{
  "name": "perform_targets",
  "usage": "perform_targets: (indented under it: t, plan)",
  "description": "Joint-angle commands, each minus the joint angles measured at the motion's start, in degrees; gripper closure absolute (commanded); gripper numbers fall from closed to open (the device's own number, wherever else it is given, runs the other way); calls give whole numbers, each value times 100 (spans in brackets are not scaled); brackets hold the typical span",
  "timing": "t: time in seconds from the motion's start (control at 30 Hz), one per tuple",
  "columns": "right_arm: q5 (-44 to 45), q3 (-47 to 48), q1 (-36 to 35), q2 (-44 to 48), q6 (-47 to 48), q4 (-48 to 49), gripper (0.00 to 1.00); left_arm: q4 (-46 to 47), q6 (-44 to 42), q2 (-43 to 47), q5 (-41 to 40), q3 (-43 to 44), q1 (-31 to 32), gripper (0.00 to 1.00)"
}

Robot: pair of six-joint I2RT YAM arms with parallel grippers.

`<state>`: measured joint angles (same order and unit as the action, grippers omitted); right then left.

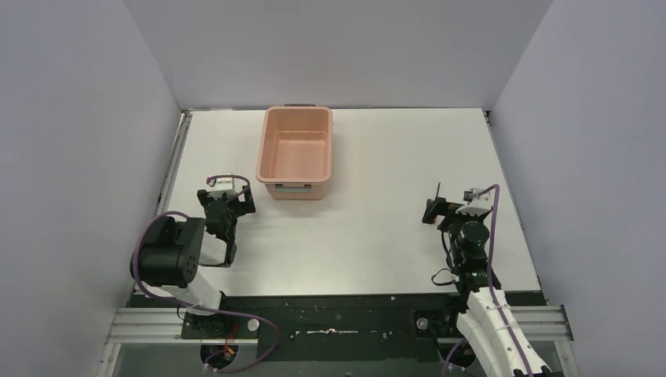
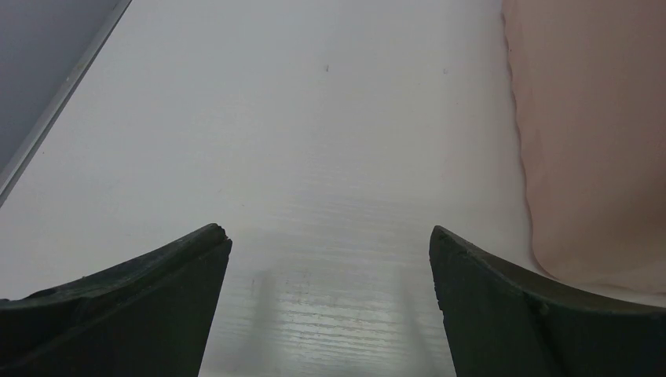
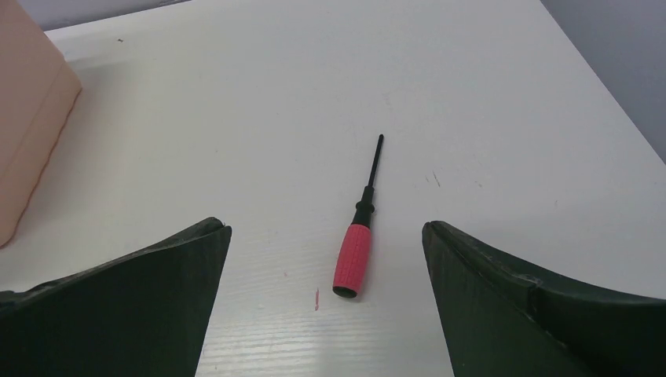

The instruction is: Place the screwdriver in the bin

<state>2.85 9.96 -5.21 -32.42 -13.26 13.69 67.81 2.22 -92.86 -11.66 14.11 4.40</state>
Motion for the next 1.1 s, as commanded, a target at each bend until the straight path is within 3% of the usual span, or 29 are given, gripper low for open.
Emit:
perform_targets:
  t: [0.0,0.27,0.43,0.53,0.6,0.93,1.07]
  plan:
    - [141,87,11,-111,-37,443,0,140,-55,52,67,48,-4,3]
    - [647,1484,10,-1117,-299,-840,0,142,-54,52,67,48,-1,3]
    - [1008,3607,106,-3264,-708,-2988,0,139,-55,51,66,48,-3,3]
    - [777,4863,191,-4667,-752,-4279,1,145,-53,55,67,48,-6,3]
    - [493,5417,212,-5348,-691,-4648,5,144,-54,57,69,48,-1,3]
    - [210,5484,231,-6659,-890,-4533,25,146,-51,55,67,48,-4,3]
    - [84,5018,281,-6808,-898,-4244,40,146,-51,55,67,48,-1,3]
